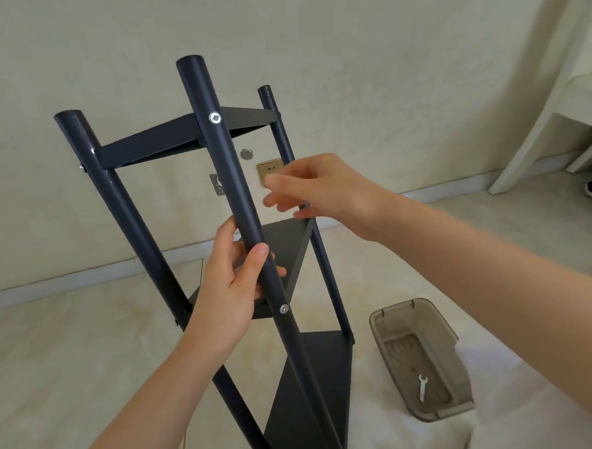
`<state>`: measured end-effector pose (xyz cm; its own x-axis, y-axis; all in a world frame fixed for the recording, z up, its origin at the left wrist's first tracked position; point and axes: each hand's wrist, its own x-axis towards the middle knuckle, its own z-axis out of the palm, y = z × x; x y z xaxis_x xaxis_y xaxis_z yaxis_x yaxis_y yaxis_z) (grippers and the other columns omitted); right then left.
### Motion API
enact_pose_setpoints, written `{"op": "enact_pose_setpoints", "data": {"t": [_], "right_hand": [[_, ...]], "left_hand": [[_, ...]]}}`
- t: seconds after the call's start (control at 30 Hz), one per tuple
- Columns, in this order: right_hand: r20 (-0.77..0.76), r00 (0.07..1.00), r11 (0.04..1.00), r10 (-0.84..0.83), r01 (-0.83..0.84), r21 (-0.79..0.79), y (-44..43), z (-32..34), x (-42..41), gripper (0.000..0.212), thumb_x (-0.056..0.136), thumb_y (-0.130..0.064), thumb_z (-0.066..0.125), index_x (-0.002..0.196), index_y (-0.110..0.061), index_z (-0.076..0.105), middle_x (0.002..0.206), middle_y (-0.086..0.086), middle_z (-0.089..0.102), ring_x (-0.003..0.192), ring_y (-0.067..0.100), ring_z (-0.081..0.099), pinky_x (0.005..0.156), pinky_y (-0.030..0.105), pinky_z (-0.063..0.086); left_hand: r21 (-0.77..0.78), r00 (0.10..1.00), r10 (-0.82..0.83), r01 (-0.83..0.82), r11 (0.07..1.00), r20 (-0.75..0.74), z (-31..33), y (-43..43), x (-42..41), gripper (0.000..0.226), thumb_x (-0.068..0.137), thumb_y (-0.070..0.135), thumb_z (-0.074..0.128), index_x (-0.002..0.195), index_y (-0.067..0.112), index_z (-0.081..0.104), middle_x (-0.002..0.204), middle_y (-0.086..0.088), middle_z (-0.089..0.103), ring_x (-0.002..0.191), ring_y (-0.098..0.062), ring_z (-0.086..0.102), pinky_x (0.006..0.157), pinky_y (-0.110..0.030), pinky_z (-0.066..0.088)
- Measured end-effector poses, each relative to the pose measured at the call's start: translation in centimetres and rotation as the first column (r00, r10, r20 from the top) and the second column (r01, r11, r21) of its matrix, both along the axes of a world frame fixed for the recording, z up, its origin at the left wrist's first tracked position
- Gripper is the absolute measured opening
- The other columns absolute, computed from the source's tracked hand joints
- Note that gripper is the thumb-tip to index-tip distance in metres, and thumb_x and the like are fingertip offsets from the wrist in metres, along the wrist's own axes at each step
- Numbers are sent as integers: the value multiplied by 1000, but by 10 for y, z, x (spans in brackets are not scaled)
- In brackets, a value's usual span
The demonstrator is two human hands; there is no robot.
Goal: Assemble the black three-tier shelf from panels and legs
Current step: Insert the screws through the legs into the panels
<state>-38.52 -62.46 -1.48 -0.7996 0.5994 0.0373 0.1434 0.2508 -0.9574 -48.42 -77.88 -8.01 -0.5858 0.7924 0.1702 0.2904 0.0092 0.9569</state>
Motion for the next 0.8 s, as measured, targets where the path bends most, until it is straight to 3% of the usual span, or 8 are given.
{"op": "enact_pose_setpoints", "data": {"t": [0.13, 0.2, 0.4, 0.47, 0.57, 0.67, 0.73, 0.8], "right_hand": [[264, 964, 943, -16, 103, -317, 39, -44, 24, 22, 91, -25, 70, 109, -13, 68, 96, 1, 77, 91, 18, 73, 79, 31, 60], [384, 923, 916, -36, 184, -357, 54, -79, 33, 13, 94, -17, 66, 104, -8, 68, 101, 8, 76, 90, 23, 71, 81, 35, 60], [690, 717, 918, -98, 332, -215, 57, -197, 63, 15, 93, -15, 68, 98, -2, 63, 97, 13, 68, 75, 22, 62, 70, 31, 55], [772, 630, 947, -85, 292, -133, 47, -226, 73, 13, 95, -15, 63, 96, -3, 60, 89, 12, 61, 69, 20, 54, 67, 30, 50], [843, 532, 984, -80, 175, -17, 30, -261, 86, 31, 102, -25, 51, 122, -2, 56, 85, 5, 52, 77, 22, 46, 68, 26, 44], [880, 473, 984, -35, 171, -53, 17, -295, 94, 44, 102, -24, 53, 136, 4, 46, 91, 8, 49, 69, 19, 46, 76, 28, 41], [886, 463, 980, -6, 180, -87, 10, -310, 95, 48, 101, -19, 55, 140, 6, 41, 107, 13, 56, 89, 23, 58, 82, 28, 45], [894, 448, 985, 0, 156, -78, 4, -319, 94, 44, 101, -16, 54, 138, 4, 42, 131, 16, 54, 118, 29, 57, 90, 29, 47]], "left_hand": [[-1, 1000, 13, -13, 1000, 6, -2, 1, -3, 43, 102, 33, 47, 143, 41, 38, 92, 9, 68, 90, -13, 74, 66, -20, 59], [7, 1000, 14, -13, 1000, -18, -2, 1, -2, 44, 102, 37, 43, 146, 37, 37, 87, 7, 66, 87, -15, 74, 66, -20, 59], [10, 997, 13, -12, 1000, -77, -2, 2, 2, 45, 102, 40, 41, 146, 40, 35, 85, 7, 64, 84, -15, 73, 67, -21, 59], [-6, 996, 3, -3, 1000, -88, -1, 4, 3, 51, 98, 46, 41, 148, 39, 35, 85, 10, 64, 85, -15, 73, 69, -22, 60], [-23, 994, -6, 4, 1000, -106, 1, 6, 5, 52, 97, 47, 41, 148, 38, 35, 85, 14, 65, 86, -15, 74, 68, -22, 60], [-20, 994, -9, 7, 1000, -113, -1, 8, 7, 39, 105, 38, 41, 144, 40, 39, 85, 12, 66, 85, -16, 74, 69, -24, 61], [-18, 991, -1, -1, 1000, -134, -2, 8, 9, 32, 106, 36, 41, 137, 44, 41, 85, 11, 66, 85, -17, 73, 69, -24, 61], [-21, 989, 12, -15, 1000, -150, -2, 8, 8, 27, 107, 36, 41, 131, 48, 43, 86, 11, 67, 85, -16, 74, 68, -24, 61]]}}
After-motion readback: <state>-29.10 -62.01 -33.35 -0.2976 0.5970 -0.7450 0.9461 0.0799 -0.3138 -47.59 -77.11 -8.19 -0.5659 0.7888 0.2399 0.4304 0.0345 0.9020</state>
